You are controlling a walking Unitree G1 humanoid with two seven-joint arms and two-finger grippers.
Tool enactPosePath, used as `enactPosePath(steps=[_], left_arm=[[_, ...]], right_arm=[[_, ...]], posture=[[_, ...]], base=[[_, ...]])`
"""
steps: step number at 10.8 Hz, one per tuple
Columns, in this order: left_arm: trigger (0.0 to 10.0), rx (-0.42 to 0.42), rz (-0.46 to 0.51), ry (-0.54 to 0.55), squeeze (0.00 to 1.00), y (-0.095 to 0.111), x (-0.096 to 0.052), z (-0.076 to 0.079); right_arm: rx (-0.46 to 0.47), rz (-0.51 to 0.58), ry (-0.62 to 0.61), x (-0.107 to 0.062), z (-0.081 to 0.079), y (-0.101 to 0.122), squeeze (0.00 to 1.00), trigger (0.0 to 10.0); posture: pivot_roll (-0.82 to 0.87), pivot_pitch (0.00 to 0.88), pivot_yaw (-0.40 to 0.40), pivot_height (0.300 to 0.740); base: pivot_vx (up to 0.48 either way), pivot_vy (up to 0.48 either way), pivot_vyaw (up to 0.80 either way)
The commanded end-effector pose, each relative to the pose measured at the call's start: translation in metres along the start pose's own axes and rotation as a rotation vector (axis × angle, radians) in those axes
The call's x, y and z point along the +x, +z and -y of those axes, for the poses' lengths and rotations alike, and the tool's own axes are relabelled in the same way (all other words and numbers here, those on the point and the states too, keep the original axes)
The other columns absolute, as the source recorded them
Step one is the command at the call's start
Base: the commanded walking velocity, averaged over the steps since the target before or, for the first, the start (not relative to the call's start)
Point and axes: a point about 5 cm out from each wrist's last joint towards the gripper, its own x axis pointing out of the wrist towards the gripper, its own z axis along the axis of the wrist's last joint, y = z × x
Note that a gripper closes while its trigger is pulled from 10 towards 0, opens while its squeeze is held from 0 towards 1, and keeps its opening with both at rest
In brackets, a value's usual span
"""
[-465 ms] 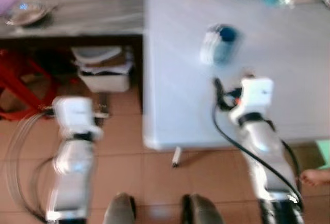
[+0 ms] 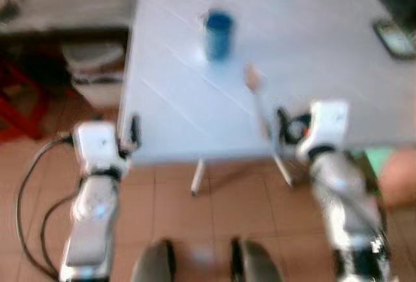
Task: Setting the table
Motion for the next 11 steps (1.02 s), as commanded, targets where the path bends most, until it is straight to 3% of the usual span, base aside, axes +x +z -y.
enactPosePath(steps=[1, 3, 4, 6, 11], left_arm=[[10.0, 0.022, -0.020, 0.021, 0.00, -0.002, -0.004, -0.008], [10.0, 0.025, -0.023, 0.025, 0.00, -0.001, -0.005, -0.009], [10.0, 0.025, -0.024, 0.026, 0.00, -0.001, -0.006, -0.009], [10.0, 0.029, -0.027, 0.023, 0.00, 0.001, -0.006, -0.009], [10.0, 0.036, -0.041, 0.018, 0.00, 0.003, -0.012, -0.011]], right_arm=[[0.009, -0.012, 0.042, 0.006, 0.000, 0.002, 0.00, 10.0], [-0.040, 0.049, 0.065, 0.020, 0.008, 0.020, 0.00, 10.0], [-0.028, 0.058, 0.058, 0.024, 0.010, 0.023, 0.00, 10.0], [-0.017, 0.055, 0.041, 0.032, 0.012, 0.024, 0.00, 10.0], [-0.043, -0.032, 0.048, 0.050, 0.021, 0.021, 0.00, 10.0]], posture=[[-0.02, 0.260, 0.012, 0.740], [-0.02, 0.269, 0.012, 0.740], [-0.01, 0.273, 0.012, 0.740], [0.00, 0.290, 0.011, 0.740], [0.01, 0.331, 0.028, 0.740]], base=[[0.000, 0.000, 0.00], [0.000, 0.000, 0.39], [0.000, 0.000, 0.79], [0.000, 0.000, 0.00], [0.000, 0.000, 0.00]])
